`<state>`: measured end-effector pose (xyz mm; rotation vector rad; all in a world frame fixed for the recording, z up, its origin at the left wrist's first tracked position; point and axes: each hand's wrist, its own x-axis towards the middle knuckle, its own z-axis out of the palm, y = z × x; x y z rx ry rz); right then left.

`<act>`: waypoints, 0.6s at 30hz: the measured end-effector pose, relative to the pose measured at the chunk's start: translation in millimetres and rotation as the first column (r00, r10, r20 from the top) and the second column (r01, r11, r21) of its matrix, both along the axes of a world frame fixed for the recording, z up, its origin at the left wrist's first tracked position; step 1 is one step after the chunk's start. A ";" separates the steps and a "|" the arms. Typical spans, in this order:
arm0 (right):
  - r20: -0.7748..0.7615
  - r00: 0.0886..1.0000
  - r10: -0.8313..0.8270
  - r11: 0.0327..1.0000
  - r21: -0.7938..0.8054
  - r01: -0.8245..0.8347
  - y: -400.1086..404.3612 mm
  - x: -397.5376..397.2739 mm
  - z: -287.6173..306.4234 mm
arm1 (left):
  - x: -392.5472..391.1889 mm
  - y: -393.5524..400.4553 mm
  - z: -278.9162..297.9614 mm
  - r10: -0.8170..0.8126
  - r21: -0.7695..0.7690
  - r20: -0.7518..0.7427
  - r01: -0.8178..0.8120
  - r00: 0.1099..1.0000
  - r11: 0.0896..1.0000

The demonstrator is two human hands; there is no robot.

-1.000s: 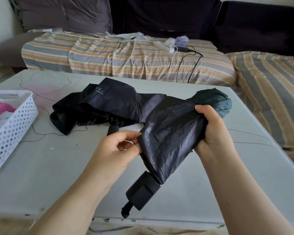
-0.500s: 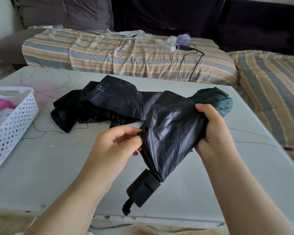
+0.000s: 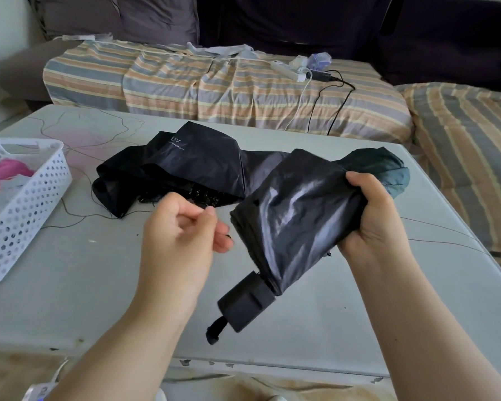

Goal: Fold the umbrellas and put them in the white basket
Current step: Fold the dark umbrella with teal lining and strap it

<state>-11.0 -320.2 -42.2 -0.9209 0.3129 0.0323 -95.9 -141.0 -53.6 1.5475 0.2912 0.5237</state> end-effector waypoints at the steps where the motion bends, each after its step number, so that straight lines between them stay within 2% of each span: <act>1: -0.002 1.000 -0.010 1.000 0.015 0.010 -3.3 0.8 0.6 | 1.5 2.5 -0.2 0.011 -0.045 -0.009 -0.011 1.000 0.999; 4: 0.032 0.999 -0.023 0.999 0.034 0.021 -9.2 1.5 1.5 | 3.3 0.4 0.0 -0.083 -0.119 -0.092 0.072 0.992 0.990; 8: 0.068 0.998 0.017 1.000 0.008 -0.018 -0.7 -1.2 -1.6 | 3.0 -8.4 -0.2 -0.268 -0.061 -0.214 0.261 0.939 0.963; 12: 0.084 0.995 0.049 0.999 -0.008 -0.049 5.9 -3.1 -3.1 | 7.1 -7.9 -3.1 -0.241 -0.095 -0.251 0.224 0.937 0.970; 18: 0.086 0.996 0.024 0.999 -0.044 -0.020 2.0 -3.3 -2.7 | 9.0 -5.5 -9.0 -0.256 -0.311 -0.240 0.175 0.936 0.934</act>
